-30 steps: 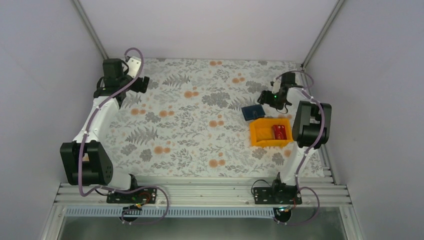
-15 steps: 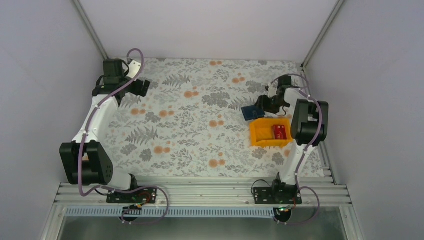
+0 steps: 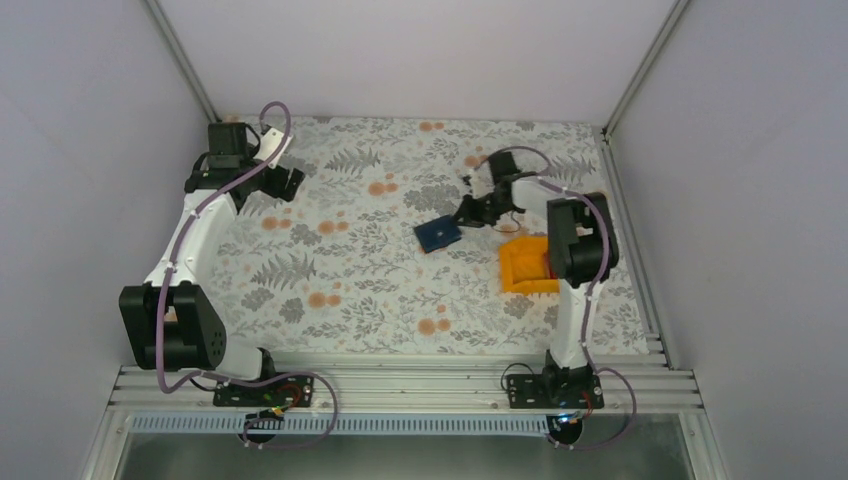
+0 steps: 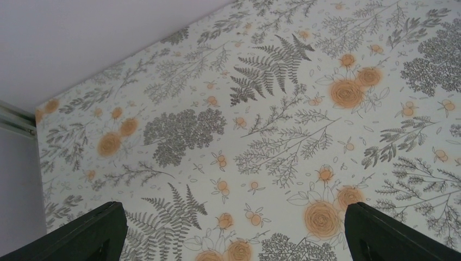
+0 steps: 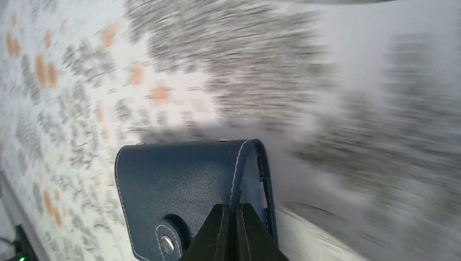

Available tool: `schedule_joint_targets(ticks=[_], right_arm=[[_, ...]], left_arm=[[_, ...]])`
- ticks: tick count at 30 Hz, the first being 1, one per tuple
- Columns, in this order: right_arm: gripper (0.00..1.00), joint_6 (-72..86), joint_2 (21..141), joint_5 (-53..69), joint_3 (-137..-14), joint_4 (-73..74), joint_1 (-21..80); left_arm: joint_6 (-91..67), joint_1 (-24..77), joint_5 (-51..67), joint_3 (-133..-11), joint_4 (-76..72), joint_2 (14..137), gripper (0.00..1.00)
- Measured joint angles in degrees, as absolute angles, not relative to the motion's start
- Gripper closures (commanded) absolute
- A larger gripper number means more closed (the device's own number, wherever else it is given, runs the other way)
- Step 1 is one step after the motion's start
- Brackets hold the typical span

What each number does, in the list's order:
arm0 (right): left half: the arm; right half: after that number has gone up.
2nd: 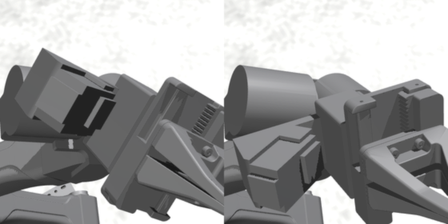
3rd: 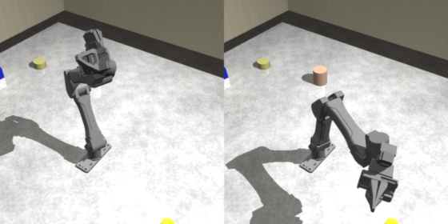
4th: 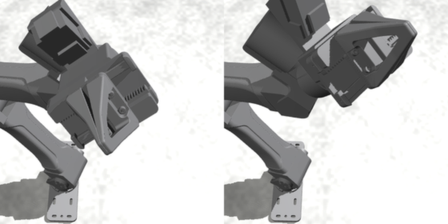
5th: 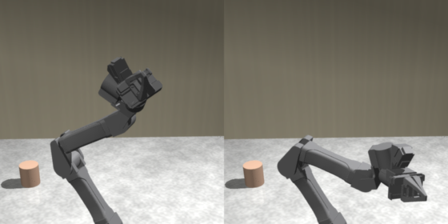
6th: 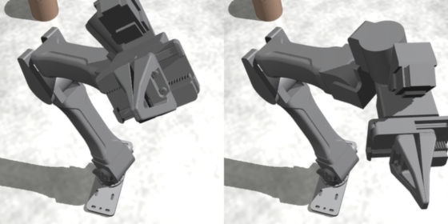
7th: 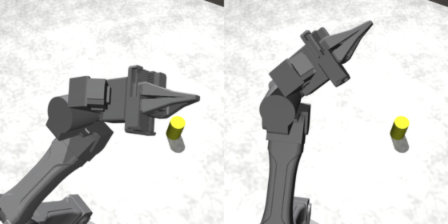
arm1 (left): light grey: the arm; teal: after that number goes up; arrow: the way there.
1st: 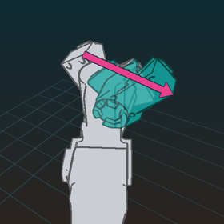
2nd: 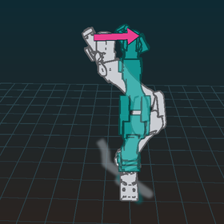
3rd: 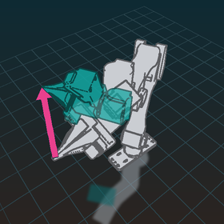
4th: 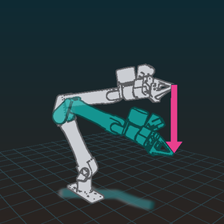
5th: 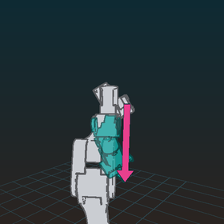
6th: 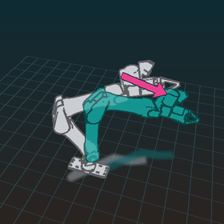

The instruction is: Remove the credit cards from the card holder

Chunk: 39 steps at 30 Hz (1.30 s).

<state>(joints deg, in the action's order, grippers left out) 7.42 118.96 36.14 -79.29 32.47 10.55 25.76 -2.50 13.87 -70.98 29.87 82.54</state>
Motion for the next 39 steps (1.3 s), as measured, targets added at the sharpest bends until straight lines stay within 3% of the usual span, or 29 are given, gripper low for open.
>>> schedule_joint_targets(ticks=[6,17,27,36,39], right_arm=[[0.95,9.85,121.78,41.89,-80.99,29.43,20.60],[0.96,0.93,119.50,42.33,-88.09,31.09,30.57],[0.96,-13.06,108.36,39.29,-91.05,36.42,39.16],[0.96,-20.67,103.94,38.41,-95.11,39.86,42.13],[0.96,-21.78,103.09,38.37,-96.03,40.18,42.35]], left_arm=[[26.41,-2.48,16.88,-68.79,31.14,82.11,0.00],[34.04,2.96,38.50,-67.18,44.29,86.37,0.00],[45.87,5.04,49.12,-67.51,53.89,82.19,0.13],[49.93,6.37,52.31,-66.28,55.53,79.72,0.47],[50.76,6.85,53.01,-66.17,55.94,79.72,0.66]])
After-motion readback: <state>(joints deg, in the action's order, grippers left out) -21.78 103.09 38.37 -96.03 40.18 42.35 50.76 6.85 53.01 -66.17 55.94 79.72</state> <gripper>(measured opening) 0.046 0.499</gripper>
